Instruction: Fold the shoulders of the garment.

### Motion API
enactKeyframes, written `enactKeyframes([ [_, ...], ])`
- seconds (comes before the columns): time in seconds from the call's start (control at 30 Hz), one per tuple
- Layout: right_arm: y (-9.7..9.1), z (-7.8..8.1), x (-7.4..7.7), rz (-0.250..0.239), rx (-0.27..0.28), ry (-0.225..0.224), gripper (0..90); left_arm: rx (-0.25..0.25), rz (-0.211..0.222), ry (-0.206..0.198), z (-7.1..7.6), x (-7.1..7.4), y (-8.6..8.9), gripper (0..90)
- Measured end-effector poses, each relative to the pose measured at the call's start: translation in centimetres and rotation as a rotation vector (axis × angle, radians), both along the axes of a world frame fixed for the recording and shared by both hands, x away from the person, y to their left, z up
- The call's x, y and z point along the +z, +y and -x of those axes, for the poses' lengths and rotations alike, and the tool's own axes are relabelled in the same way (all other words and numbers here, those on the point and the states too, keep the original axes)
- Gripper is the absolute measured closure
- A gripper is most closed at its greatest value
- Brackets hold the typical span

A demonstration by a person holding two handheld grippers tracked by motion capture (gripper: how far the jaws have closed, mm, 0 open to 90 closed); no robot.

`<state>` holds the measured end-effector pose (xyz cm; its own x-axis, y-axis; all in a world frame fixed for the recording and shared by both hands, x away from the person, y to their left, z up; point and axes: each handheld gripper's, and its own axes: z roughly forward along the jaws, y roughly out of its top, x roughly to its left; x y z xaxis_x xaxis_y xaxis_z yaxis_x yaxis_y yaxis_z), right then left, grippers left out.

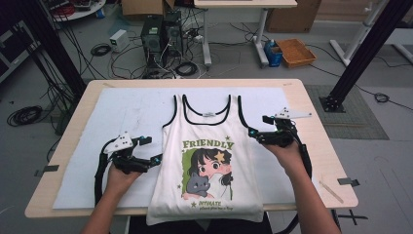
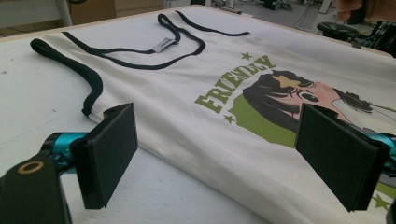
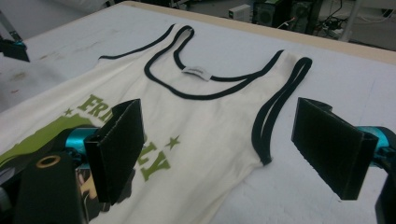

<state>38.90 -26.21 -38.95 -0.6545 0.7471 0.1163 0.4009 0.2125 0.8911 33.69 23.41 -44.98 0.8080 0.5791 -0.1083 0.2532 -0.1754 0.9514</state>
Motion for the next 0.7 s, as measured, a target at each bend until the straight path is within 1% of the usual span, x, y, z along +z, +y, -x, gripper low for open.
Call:
enactKeyframes([
  [0.13, 0.8, -1.5, 0.2, 0.009, -0.003, 0.017, 17.6, 0.001, 0.003, 0.001, 0.0, 0.0, 0.0, 13.4],
  [0.2, 1.1, -2.1, 0.2, 0.003, -0.003, 0.022, 17.5, 0.000, 0.005, 0.002, 0.0, 0.0, 0.0, 13.4],
  [0.3, 1.4, -2.8, 0.1, 0.014, -0.004, 0.041, 17.5, 0.000, 0.001, 0.003, 0.0, 0.0, 0.0, 13.4],
  [0.43, 1.8, -3.8, 0.3, 0.025, -0.004, 0.052, 17.6, 0.000, -0.002, -0.002, 0.0, 0.0, 0.0, 13.4],
  [0.5, 2.0, -4.4, 0.3, 0.023, -0.007, 0.051, 17.6, -0.001, -0.003, -0.001, 0.0, 0.0, 0.0, 13.4],
  [0.53, 2.1, -4.7, 0.4, 0.025, -0.013, 0.059, 17.6, -0.001, -0.003, -0.001, 0.0, 0.0, 0.0, 13.4],
  [0.6, 2.2, -5.0, 0.4, 0.030, -0.019, 0.063, 17.6, 0.001, -0.002, -0.001, 0.0, 0.0, -0.1, 13.4],
  [0.7, 2.7, -5.9, 0.8, 0.030, -0.033, 0.057, 17.6, 0.001, -0.003, -0.002, 0.0, 0.0, -0.1, 13.4],
])
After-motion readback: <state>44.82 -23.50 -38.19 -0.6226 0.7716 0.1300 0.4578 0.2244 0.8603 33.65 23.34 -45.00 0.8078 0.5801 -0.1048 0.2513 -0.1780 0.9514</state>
